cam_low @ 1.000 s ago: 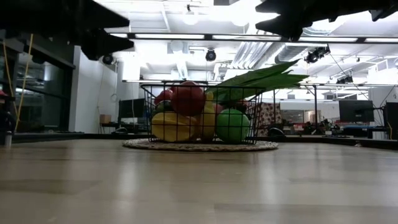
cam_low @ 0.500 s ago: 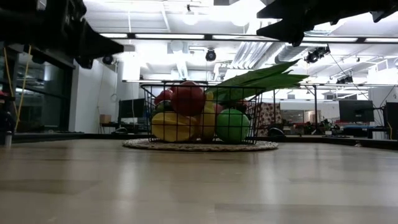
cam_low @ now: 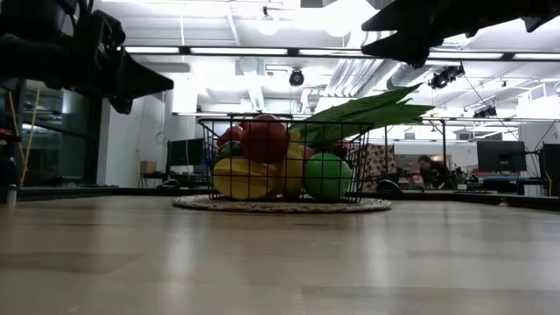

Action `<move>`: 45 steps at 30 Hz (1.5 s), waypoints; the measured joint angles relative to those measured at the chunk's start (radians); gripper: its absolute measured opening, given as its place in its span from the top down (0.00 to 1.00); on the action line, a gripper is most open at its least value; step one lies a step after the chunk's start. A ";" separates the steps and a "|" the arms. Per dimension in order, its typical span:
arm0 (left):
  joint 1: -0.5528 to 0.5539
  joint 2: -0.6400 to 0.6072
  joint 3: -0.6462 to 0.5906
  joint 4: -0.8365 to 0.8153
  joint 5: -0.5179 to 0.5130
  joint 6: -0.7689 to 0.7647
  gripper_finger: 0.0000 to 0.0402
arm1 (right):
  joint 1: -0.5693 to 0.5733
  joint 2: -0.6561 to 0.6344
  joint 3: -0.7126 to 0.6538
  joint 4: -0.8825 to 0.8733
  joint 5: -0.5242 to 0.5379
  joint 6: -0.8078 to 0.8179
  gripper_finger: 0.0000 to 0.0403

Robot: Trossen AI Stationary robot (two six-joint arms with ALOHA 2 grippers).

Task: Build produce basket
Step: Return to Home Position

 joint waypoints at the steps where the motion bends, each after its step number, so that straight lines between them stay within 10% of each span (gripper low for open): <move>1: -0.002 -0.009 0.000 -0.001 0.000 -0.004 1.00 | 0.000 0.000 0.000 -0.008 0.000 0.001 0.28; 25: -0.169 -0.525 -0.046 -0.343 -0.092 0.004 1.00 | 0.000 0.000 0.000 -0.018 0.000 0.012 0.28; 45: -0.169 -0.513 -0.050 -0.349 -0.062 -0.001 1.00 | -0.003 -0.007 0.000 -0.028 0.030 0.063 0.35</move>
